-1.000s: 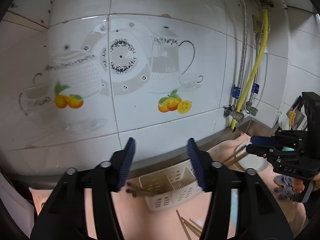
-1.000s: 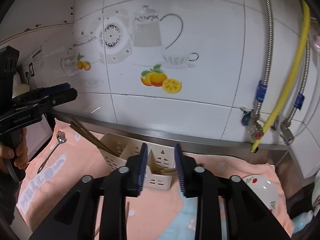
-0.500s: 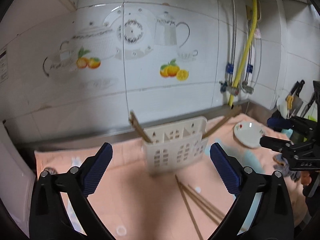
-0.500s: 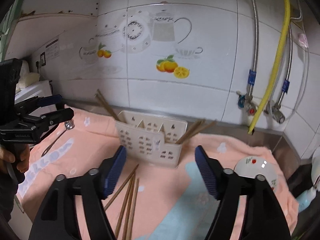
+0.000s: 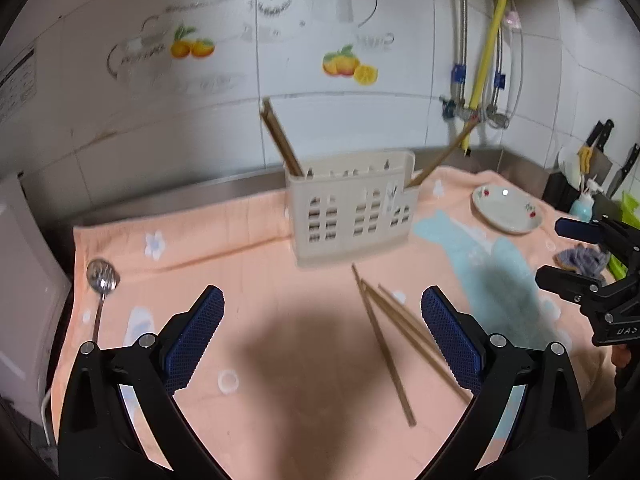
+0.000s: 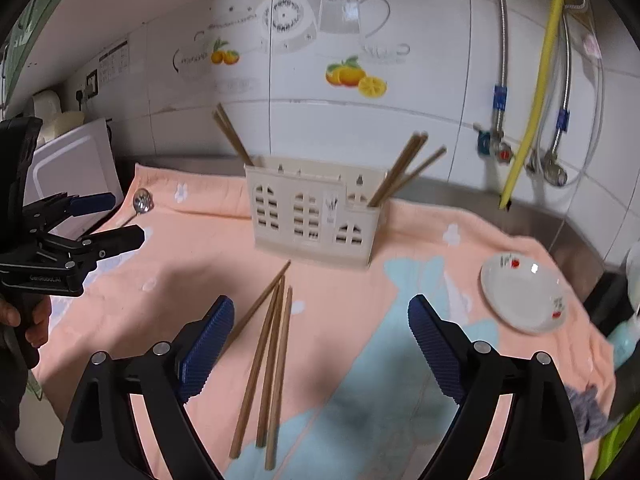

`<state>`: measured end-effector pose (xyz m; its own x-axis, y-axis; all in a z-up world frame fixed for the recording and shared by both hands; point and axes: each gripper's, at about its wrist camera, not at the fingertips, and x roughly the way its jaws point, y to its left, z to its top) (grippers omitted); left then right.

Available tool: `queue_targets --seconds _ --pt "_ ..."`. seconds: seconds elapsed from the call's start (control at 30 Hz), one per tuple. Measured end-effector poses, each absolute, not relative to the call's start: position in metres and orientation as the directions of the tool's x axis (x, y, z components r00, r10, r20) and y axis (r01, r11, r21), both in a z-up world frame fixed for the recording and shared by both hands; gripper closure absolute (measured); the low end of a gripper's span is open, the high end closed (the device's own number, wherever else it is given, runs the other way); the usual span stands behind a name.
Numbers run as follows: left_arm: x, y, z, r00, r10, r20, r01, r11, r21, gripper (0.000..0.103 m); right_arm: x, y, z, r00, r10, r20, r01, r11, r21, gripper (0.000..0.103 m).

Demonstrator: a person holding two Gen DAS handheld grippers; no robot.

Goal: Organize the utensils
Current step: 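Move both open tools back down to the chopsticks on the towel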

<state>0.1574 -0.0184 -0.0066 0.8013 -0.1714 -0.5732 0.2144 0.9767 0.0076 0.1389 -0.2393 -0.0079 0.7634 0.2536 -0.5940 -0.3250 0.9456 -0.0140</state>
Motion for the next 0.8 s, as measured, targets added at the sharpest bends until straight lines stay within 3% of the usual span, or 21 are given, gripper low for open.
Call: queue_targets --seconds 0.47,0.8 --pt "0.137 -0.006 -0.046 0.764 -0.127 -0.633 0.155 0.988 -0.010 0.005 0.109 -0.228 -0.079 0.677 0.259 -0.689 -0.334 0.942 0.026 0.018" --pt "0.134 0.001 -0.066 0.735 -0.112 -0.668 0.123 0.992 -0.030 0.005 0.103 -0.228 -0.111 0.614 0.276 -0.739 -0.326 0.942 0.081 0.042"
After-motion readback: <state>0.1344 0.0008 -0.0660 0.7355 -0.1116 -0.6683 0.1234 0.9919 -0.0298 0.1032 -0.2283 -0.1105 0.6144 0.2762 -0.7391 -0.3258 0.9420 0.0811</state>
